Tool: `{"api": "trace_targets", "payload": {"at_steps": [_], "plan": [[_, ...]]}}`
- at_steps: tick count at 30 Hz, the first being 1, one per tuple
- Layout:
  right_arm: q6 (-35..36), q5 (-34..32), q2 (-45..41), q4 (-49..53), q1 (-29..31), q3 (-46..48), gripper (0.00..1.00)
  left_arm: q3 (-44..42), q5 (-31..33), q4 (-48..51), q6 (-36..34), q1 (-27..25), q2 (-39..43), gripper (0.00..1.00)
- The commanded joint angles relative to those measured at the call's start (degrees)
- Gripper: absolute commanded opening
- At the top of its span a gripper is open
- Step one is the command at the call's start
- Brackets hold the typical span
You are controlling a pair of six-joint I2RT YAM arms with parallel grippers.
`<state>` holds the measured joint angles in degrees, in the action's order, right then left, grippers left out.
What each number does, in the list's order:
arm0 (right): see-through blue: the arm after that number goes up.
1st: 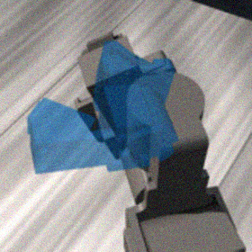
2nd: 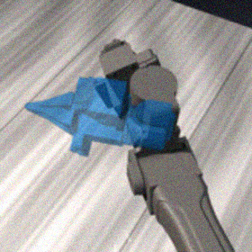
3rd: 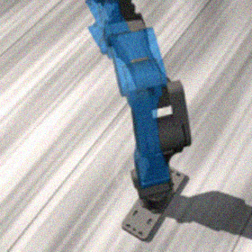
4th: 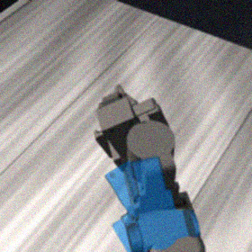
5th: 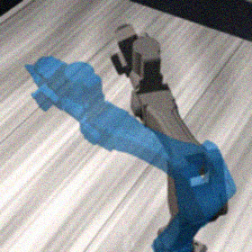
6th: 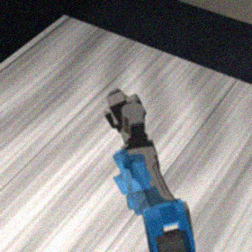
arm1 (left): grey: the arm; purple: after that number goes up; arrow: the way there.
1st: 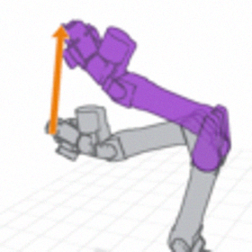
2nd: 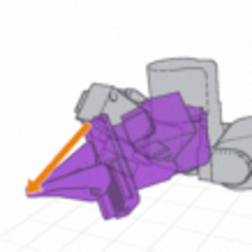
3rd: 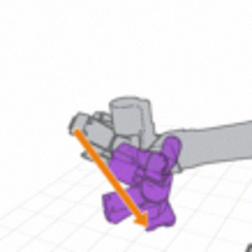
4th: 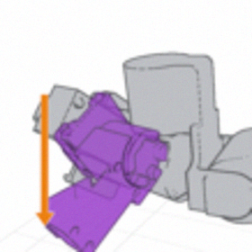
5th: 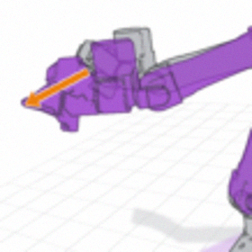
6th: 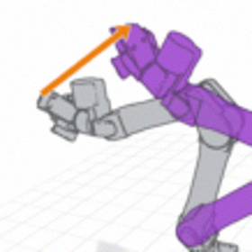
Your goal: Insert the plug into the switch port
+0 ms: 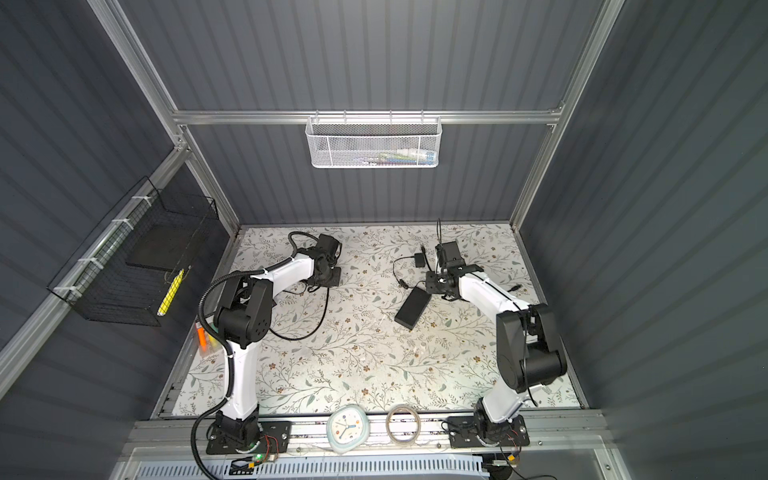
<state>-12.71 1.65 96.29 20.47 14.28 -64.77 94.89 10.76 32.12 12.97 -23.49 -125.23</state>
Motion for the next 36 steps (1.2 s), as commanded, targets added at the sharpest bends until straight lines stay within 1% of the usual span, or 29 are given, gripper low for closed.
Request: {"api": "trace_targets", "payload": {"at_steps": [1,5,11,12,13,14,15,16,20,23,28,32,36], "plan": [[-0.7,3.3,3.1,1.5,0.0,-3.6,0.48,4.1,0.6,1.7,2.6,0.3,-3.2,0.10],[-2.1,4.9,5.0,1.5,0.0,-4.2,0.49,5.7,-1.1,0.1,3.7,1.6,-5.1,0.19],[-2.7,4.8,4.8,1.5,0.0,-2.2,0.49,9.8,-2.2,-0.3,4.4,2.0,-5.7,0.39],[-2.7,4.8,4.9,1.5,0.0,-1.8,0.50,10.3,-2.7,-0.6,4.5,2.0,-5.3,0.43],[-2.5,4.8,5.1,1.5,0.0,-1.7,0.50,10.5,-3.6,-1.2,4.7,2.0,-4.7,0.50],[-2.4,4.7,5.5,1.5,0.0,-1.8,0.50,10.5,-4.5,-1.6,4.8,2.0,-4.0,0.52],[-2.2,4.7,5.9,1.5,0.0,-2.1,0.50,10.3,-5.8,-2.3,5.0,2.0,-3.0,0.63],[-1.8,4.8,6.5,2.2,0.0,-2.6,0.50,10.0,-7.1,-2.8,5.1,2.0,-1.8,0.67],[0.8,4.5,9.8,4.7,-0.2,-6.7,0.51,6.1,-9.6,-4.7,4.8,1.0,5.0,0.71],[2.5,4.4,13.8,7.2,-0.5,-11.4,0.50,0.6,-9.8,-6.6,3.7,-0.9,11.4,0.71],[3.1,7.0,17.1,8.7,-0.7,-14.8,0.50,-10.1,-10.7,-7.8,3.1,-5.4,19.0,0.72],[2.5,8.4,16.0,8.4,-0.7,-12.4,0.49,-17.6,-12.6,-9.4,5.4,-6.5,22.3,0.71],[1.0,10.0,13.9,7.1,-0.4,-7.4,0.48,-20.7,-13.8,-10.7,6.2,-6.5,23.0,0.71]]}}
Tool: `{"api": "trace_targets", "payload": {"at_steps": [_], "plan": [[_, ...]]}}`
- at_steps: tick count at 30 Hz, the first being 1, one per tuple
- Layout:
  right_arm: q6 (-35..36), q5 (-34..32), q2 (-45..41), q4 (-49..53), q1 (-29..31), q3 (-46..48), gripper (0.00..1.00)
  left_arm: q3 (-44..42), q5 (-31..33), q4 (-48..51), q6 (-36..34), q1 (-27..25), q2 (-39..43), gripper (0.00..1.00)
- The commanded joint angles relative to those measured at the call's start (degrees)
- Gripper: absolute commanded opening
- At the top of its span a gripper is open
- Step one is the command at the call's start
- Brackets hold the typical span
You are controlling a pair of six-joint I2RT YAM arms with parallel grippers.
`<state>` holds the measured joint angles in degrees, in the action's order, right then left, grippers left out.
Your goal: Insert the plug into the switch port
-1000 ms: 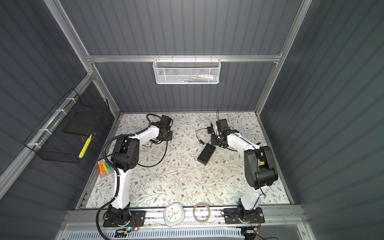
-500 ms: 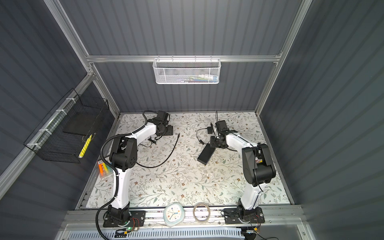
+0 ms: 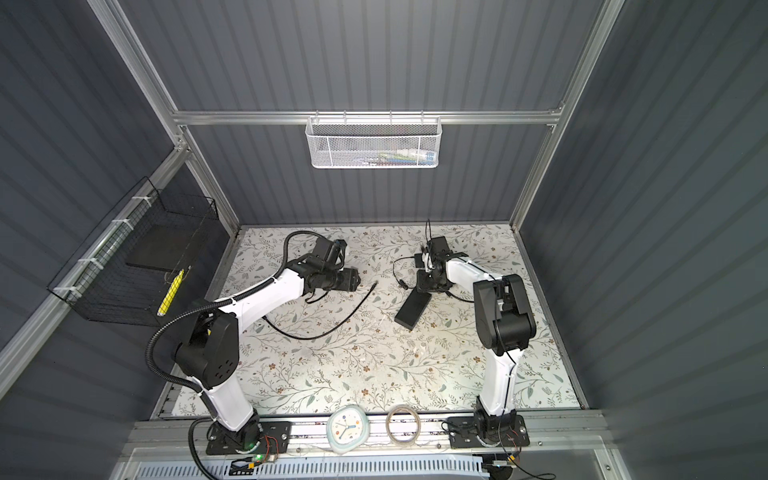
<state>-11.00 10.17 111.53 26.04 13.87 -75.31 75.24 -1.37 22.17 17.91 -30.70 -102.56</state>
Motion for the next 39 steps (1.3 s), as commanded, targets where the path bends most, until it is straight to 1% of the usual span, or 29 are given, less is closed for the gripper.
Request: {"api": "trace_targets", "payload": {"at_steps": [1,6,8,11,14,15,16,18,20,23,26,29,32,34,37,39], "plan": [[-1.4,2.2,-2.1,0.9,0.2,4.5,0.48,-1.1,-1.9,-1.0,1.3,0.7,0.1,0.71],[-5.6,6.2,-4.5,-2.2,1.6,9.8,0.46,-0.7,-3.3,-1.6,1.8,0.7,-0.6,0.70],[-7.8,6.4,-6.2,-2.9,2.7,12.0,0.46,-1.3,-3.9,-1.5,2.4,0.7,-0.6,0.69],[-13.2,8.4,-9.9,-6.3,4.0,16.2,0.45,-3.6,-3.7,-1.6,2.8,0.7,0.9,0.69],[-21.4,16.0,-14.1,-13.8,5.9,22.4,0.43,-5.8,-3.3,-1.0,2.7,0.7,2.2,0.69],[-23.6,17.8,-15.2,-16.2,6.8,24.4,0.43,-6.2,-3.1,-0.4,2.7,0.7,2.6,0.69],[-24.5,18.6,-16.1,-15.8,7.6,24.9,0.43,-6.4,-2.8,0.1,2.6,0.7,3.2,0.69],[-23.7,19.0,-17.3,-13.7,8.6,24.6,0.43,-7.6,-2.5,0.5,2.7,0.7,4.5,0.68],[-21.4,17.7,-18.3,-10.7,8.7,23.3,0.44,-8.7,-2.6,0.8,3.1,0.7,5.5,0.68],[-14.2,11.0,-17.6,-3.4,8.4,18.8,0.45,-9.6,-5.7,1.8,3.6,0.6,6.2,0.66],[-6.9,3.1,-15.8,3.4,8.3,13.7,0.46,-10.3,-8.6,4.4,2.3,-0.9,7.4,0.64],[-2.0,-2.3,-13.4,8.3,8.1,10.4,0.44,-11.5,-12.0,7.6,1.3,-3.3,8.7,0.54],[0.3,-6.4,-11.9,10.6,8.1,9.9,0.42,-14.1,-11.7,9.2,2.8,-6.6,10.2,0.40],[1.0,-7.2,-11.6,11.2,8.3,10.3,0.40,-16.4,-12.0,8.9,4.6,-7.9,11.3,0.32],[1.1,-7.1,-11.4,10.5,9.2,11.2,0.39,-19.1,-11.9,7.5,6.7,-9.3,11.6,0.27],[0.9,-6.8,-10.7,10.1,10.1,11.2,0.38,-18.8,-12.0,7.2,7.1,-10.0,10.2,0.25]]}}
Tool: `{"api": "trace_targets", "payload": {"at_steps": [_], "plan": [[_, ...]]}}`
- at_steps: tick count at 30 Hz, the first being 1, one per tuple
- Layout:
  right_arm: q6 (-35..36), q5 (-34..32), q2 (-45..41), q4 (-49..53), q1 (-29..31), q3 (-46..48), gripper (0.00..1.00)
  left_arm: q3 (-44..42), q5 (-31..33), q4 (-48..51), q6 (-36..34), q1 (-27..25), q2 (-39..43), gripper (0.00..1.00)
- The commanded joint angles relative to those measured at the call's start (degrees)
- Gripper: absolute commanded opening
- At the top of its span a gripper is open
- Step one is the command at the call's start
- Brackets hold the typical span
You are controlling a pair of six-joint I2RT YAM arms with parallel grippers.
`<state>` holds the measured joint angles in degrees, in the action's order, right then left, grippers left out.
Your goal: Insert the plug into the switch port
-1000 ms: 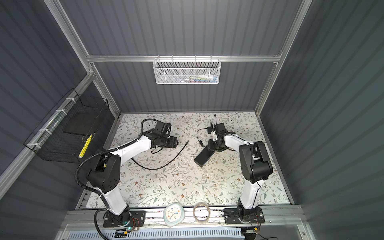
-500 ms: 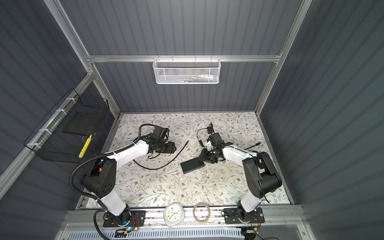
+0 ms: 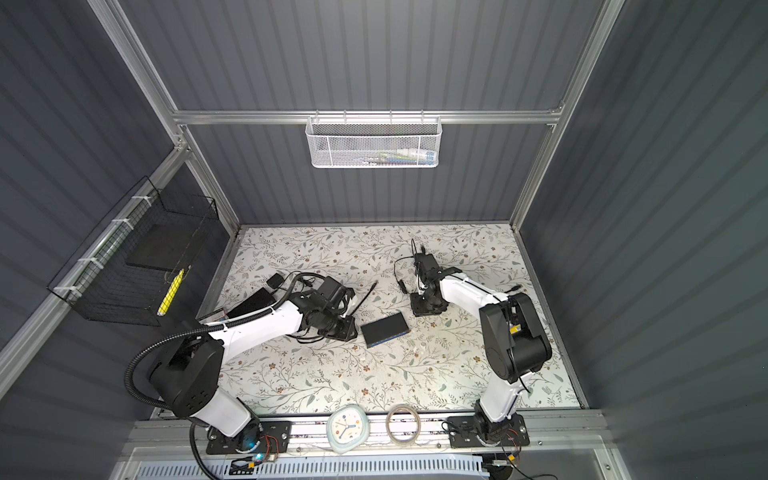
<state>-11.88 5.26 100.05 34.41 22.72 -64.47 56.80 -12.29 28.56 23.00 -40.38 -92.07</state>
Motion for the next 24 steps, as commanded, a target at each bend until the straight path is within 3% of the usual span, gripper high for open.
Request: {"api": "trace_targets", "payload": {"at_steps": [1,11,24], "plan": [[1.7,-1.9,1.1,1.7,1.7,0.3,0.38,0.1,-0.5,0.8,2.1,-0.6,-1.1,0.25],[-1.8,-1.0,2.7,-0.7,5.0,1.4,0.36,5.7,2.6,-3.0,4.0,-1.0,-9.7,0.22],[-9.7,2.8,-0.4,-5.0,8.6,7.0,0.35,15.6,5.9,-4.4,1.4,1.1,-19.4,0.22]]}}
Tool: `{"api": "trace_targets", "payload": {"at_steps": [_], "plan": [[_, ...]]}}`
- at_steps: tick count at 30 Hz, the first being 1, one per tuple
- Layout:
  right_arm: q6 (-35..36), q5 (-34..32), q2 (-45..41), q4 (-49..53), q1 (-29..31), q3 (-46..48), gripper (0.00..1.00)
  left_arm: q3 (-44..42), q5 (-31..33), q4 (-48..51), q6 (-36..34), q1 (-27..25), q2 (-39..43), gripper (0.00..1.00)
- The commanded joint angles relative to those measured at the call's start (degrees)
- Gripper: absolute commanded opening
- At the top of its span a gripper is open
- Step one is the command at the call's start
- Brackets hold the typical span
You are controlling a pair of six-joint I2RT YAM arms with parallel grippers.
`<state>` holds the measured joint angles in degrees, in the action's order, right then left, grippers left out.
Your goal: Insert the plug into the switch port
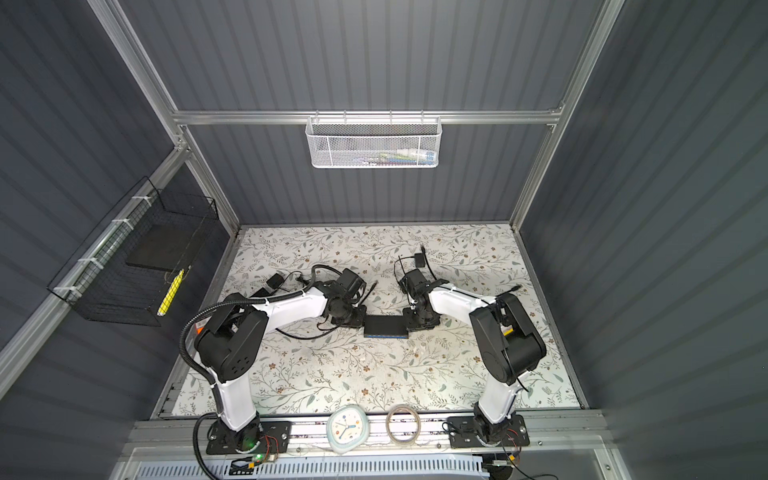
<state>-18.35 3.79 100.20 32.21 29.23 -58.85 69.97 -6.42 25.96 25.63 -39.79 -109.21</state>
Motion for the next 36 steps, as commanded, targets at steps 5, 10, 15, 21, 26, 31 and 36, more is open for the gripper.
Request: {"api": "trace_targets", "payload": {"at_steps": [5,10,15,21,26,31,36], "plan": [[-5.4,8.0,-0.5,-4.7,3.9,0.8,0.35,9.8,1.2,-0.6,-4.8,2.9,-5.7,0.22],[-3.9,4.5,-0.6,-1.4,3.1,-0.5,0.35,15.8,0.9,0.0,-6.8,4.9,-7.9,0.22],[1.8,-1.0,-3.8,3.5,-2.8,-2.0,0.36,16.3,1.7,0.8,-7.8,6.0,-5.0,0.23],[12.8,-7.9,0.7,7.7,-9.6,-11.7,0.39,13.4,2.9,0.8,-8.3,8.4,2.0,0.24],[18.9,-8.7,10.2,9.8,-14.2,-23.8,0.41,9.4,3.9,-0.4,-9.8,9.4,8.5,0.26],[30.5,-7.7,17.8,11.1,-14.2,-33.4,0.44,5.2,3.0,-1.2,-12.0,10.1,13.7,0.28],[42.0,-2.5,24.0,15.6,-14.2,-39.9,0.46,1.3,1.9,-2.0,-12.6,11.0,17.3,0.28]]}}
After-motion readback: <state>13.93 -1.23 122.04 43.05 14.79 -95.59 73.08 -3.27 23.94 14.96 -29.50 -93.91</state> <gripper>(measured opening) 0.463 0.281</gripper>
